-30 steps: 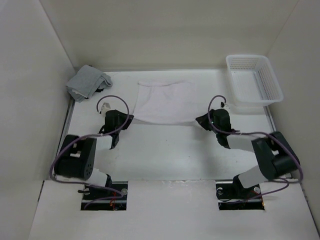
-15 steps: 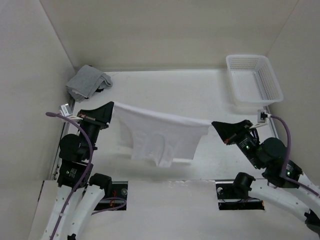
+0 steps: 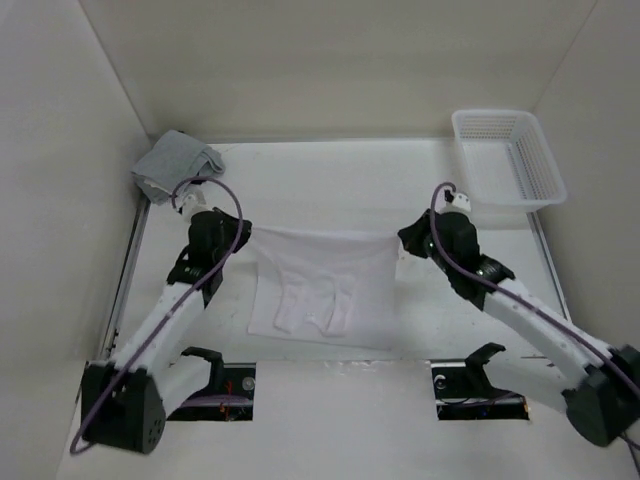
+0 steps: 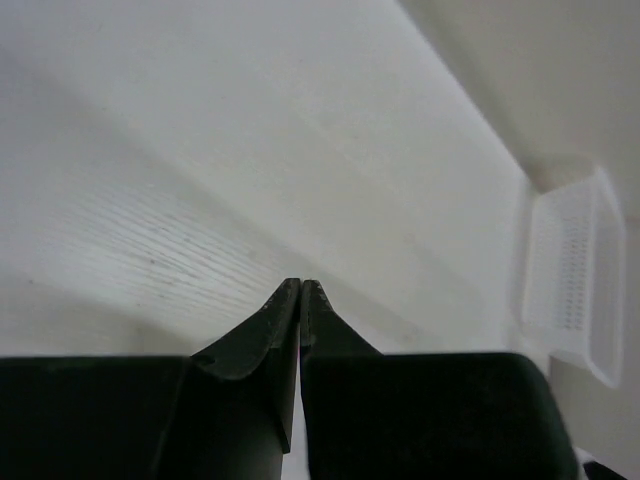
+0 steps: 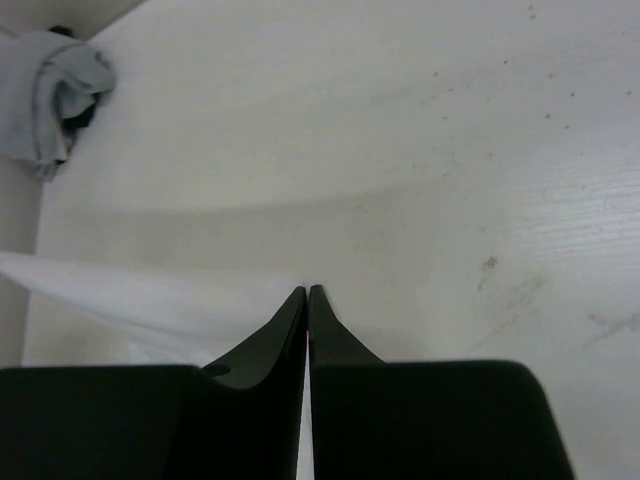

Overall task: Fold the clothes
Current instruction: Fold the tank top

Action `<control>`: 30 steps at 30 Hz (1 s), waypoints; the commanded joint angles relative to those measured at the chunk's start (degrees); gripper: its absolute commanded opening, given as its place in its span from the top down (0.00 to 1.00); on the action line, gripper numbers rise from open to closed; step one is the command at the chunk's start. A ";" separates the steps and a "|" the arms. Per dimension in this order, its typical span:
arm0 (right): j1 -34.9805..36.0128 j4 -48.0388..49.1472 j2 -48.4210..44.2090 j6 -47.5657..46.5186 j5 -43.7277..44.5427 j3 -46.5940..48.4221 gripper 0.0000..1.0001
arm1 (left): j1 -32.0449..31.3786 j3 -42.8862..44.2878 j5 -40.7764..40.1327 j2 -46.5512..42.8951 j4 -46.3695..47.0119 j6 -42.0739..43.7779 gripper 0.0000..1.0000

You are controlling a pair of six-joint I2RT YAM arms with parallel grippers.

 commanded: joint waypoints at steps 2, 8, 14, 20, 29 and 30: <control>-10.89 19.70 20.84 -1.64 -17.72 6.97 0.95 | 1.57 5.70 -1.28 20.71 19.62 -1.95 0.99; -16.53 18.41 39.87 -2.08 -23.35 24.48 0.96 | 2.71 22.15 0.56 37.28 20.17 -1.78 0.99; -16.54 18.31 37.09 -1.73 -23.18 19.95 0.95 | 2.37 15.95 1.27 33.70 21.57 -1.95 0.98; -16.36 22.96 28.92 0.28 -21.43 6.15 0.95 | 2.89 2.41 2.32 23.42 24.12 -2.57 0.98; -12.59 26.48 19.07 2.05 -18.53 -8.88 0.95 | 7.20 -8.50 9.09 16.20 25.44 -2.92 0.98; -12.15 26.48 18.02 2.22 -18.18 -10.12 0.95 | 7.28 -9.21 9.44 15.76 25.44 -2.92 0.98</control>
